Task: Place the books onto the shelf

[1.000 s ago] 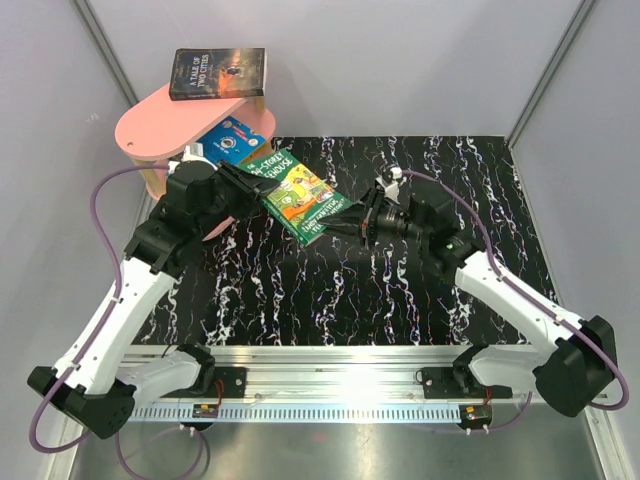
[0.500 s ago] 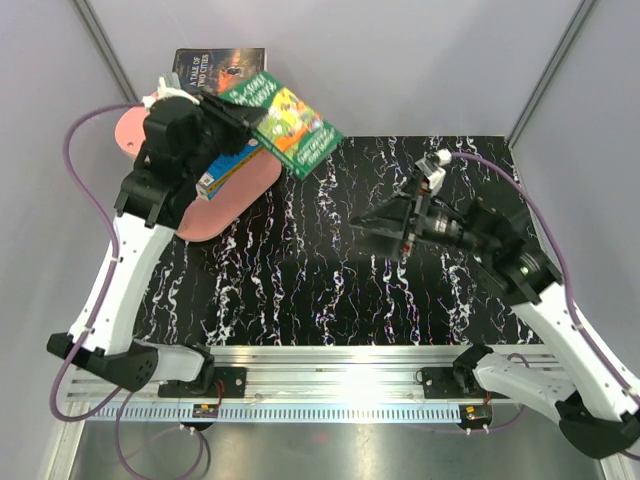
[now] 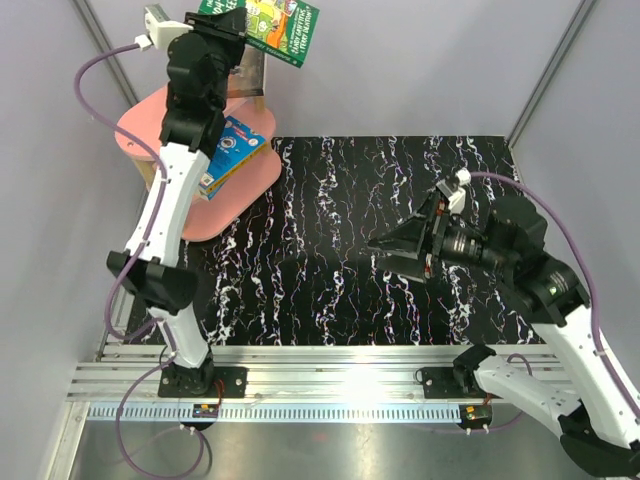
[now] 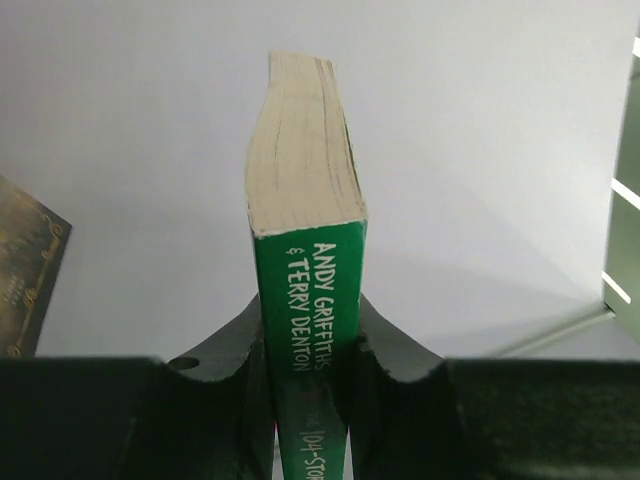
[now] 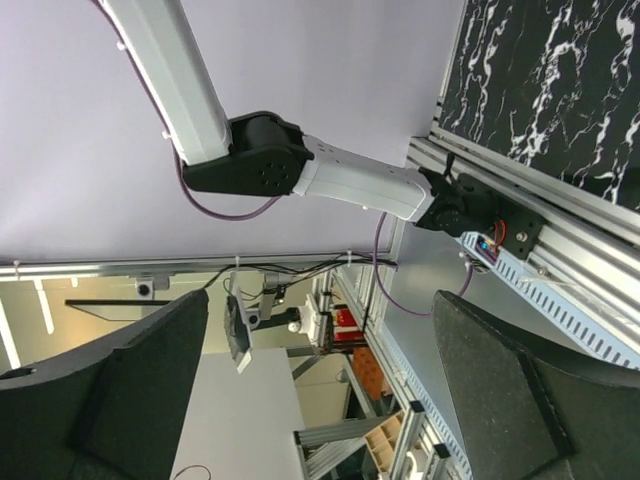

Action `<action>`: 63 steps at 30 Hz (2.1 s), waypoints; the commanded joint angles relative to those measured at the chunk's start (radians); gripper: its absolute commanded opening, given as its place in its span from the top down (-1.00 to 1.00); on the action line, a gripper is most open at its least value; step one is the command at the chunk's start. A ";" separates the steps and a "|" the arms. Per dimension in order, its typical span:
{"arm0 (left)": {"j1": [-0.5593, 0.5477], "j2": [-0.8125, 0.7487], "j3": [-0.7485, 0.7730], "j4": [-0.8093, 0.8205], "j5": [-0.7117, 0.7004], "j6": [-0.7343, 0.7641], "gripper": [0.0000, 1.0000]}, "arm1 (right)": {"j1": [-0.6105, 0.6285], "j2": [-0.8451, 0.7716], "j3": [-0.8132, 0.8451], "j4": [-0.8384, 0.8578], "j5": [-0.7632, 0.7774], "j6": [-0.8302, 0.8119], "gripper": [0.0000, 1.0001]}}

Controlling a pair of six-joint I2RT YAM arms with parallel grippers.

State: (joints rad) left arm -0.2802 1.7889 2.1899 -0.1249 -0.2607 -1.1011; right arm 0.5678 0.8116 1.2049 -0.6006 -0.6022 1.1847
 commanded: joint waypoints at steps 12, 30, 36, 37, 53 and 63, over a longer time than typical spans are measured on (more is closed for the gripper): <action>0.095 0.001 -0.068 0.168 -0.247 0.043 1.00 | -0.187 0.138 0.116 -0.130 -0.260 -0.229 -1.00; 0.223 0.151 0.053 -0.037 0.107 -0.002 0.77 | -0.227 0.133 0.041 -0.057 -0.331 -0.181 -0.99; 0.223 0.113 -0.001 -0.099 0.051 0.020 0.55 | -0.229 0.118 0.018 -0.025 -0.324 -0.152 -0.98; 0.222 0.100 -0.010 -0.099 0.034 0.020 0.49 | -0.229 0.113 0.012 -0.024 -0.324 -0.145 -0.98; 0.277 0.050 0.064 -0.332 0.037 -0.052 -0.97 | -0.232 0.090 -0.033 0.044 -0.308 -0.083 -0.99; 0.338 0.015 0.065 -0.387 0.109 -0.039 -0.97 | -0.230 0.080 -0.088 0.114 -0.306 -0.025 -0.99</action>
State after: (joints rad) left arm 0.0261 1.8641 2.2097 -0.5289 -0.2012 -1.1492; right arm 0.3447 0.9062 1.1225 -0.5472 -0.8921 1.1339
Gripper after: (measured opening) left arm 0.985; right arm 0.993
